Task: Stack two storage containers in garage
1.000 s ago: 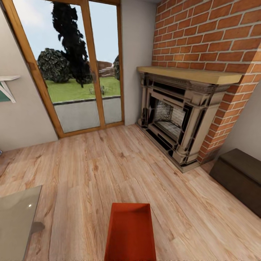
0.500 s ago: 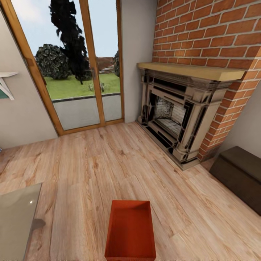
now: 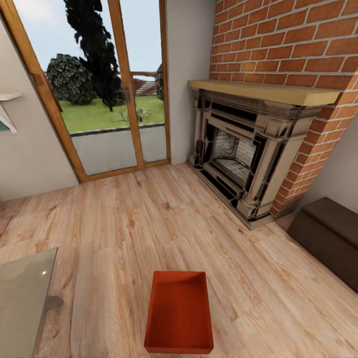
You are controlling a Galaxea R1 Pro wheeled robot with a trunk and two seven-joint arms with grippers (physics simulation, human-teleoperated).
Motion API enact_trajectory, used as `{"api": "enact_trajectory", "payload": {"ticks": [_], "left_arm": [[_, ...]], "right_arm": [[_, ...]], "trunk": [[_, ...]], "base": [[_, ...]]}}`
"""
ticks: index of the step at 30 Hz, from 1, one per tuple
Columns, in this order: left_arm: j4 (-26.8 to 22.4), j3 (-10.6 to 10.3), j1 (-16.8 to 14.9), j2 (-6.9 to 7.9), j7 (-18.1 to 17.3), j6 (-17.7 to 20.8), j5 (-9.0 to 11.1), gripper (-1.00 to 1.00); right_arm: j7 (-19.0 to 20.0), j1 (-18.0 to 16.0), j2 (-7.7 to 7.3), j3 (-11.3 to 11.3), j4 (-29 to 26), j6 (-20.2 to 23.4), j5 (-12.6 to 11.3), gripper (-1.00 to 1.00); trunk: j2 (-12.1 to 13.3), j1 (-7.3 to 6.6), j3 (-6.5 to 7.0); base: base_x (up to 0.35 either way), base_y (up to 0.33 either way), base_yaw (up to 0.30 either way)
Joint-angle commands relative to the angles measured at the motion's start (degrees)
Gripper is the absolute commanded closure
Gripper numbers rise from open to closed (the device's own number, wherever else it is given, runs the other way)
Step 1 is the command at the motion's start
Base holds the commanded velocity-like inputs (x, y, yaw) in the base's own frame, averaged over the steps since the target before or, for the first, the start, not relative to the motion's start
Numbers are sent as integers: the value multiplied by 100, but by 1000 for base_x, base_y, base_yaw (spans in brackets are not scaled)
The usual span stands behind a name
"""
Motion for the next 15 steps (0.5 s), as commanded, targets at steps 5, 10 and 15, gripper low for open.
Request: {"api": "enact_trajectory", "payload": {"ticks": [5,10,15], "left_arm": [[4,10,-3,-2,11,-19,27,-100],[5,10,-3,-2,11,-19,27,-100],[5,10,-3,-2,11,-19,26,-100]], "right_arm": [[-4,-7,1,41,18,-33,-74,-100],[-4,-7,2,29,18,-33,-75,-100],[-4,-7,-2,16,19,-32,-87,-100]], "trunk": [[-5,1,-53],[-5,1,-100],[-5,1,-146]], "base": [[0,0,0],[0,0,0],[0,0,0]]}}
